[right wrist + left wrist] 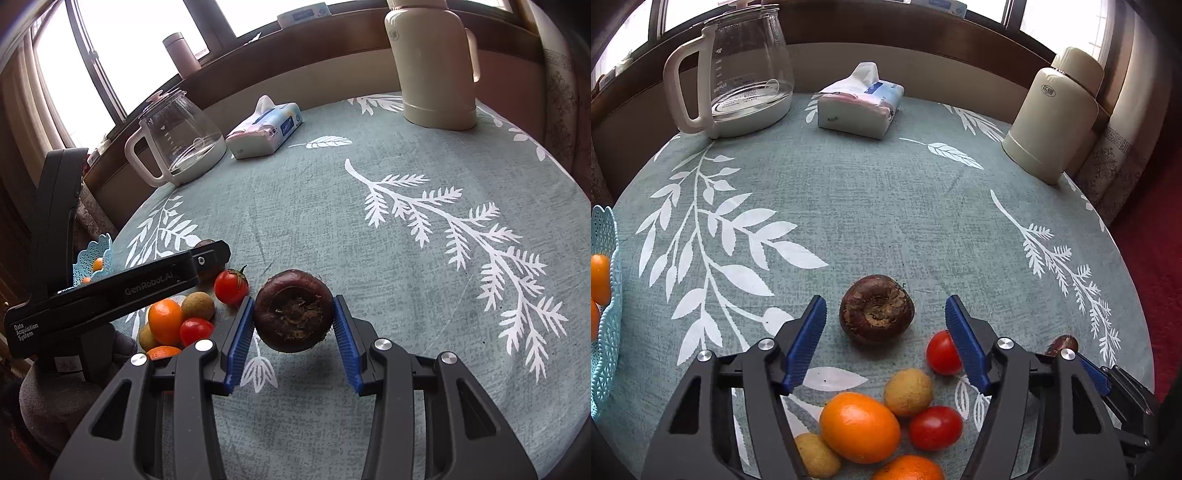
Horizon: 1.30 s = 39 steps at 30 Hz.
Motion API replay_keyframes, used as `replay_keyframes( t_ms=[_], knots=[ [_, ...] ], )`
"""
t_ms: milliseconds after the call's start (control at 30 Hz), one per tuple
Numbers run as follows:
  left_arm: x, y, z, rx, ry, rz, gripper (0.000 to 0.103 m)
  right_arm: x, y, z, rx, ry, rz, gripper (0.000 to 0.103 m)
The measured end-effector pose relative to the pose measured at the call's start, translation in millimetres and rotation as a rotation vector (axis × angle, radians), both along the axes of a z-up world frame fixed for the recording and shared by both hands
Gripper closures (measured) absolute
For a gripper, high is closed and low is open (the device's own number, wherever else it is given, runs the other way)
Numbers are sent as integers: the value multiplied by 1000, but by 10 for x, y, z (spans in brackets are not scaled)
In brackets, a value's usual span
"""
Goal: Organize fruits
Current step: 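Grasp a second dark brown fruit with the left tool while the right tool holds its fruit, then carry the dark fruit into the blue basket and open the left tool while the right tool holds its fruit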
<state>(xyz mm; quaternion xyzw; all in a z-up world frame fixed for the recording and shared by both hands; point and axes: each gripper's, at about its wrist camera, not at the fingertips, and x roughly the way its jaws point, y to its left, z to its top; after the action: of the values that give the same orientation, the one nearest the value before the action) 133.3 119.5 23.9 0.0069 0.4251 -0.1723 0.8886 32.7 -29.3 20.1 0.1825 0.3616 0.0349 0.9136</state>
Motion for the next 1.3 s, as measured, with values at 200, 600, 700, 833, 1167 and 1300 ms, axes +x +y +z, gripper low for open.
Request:
replay_keyframes(
  t_ms=[200,600,700,833,1167,1300],
  knots=[
    [64,3,-82,-6,22,16,50,1,11,-3,2,-1,5,60],
    [13,82,-94,-22,0,38,57,-8,20,11,3,-7,3,60],
    [-20,97,-90,-9,-19,52,57,-12,31,16,0,-11,4,60],
    [-55,152,-64,-2,-42,79,57,-16,23,17,-1,-12,3,60],
    [-151,344,32,-13,-93,140,57,-17,22,20,-6,-16,1,60],
    [-194,396,56,-8,-111,157,57,-17,21,20,-7,-18,2,60]
  ],
)
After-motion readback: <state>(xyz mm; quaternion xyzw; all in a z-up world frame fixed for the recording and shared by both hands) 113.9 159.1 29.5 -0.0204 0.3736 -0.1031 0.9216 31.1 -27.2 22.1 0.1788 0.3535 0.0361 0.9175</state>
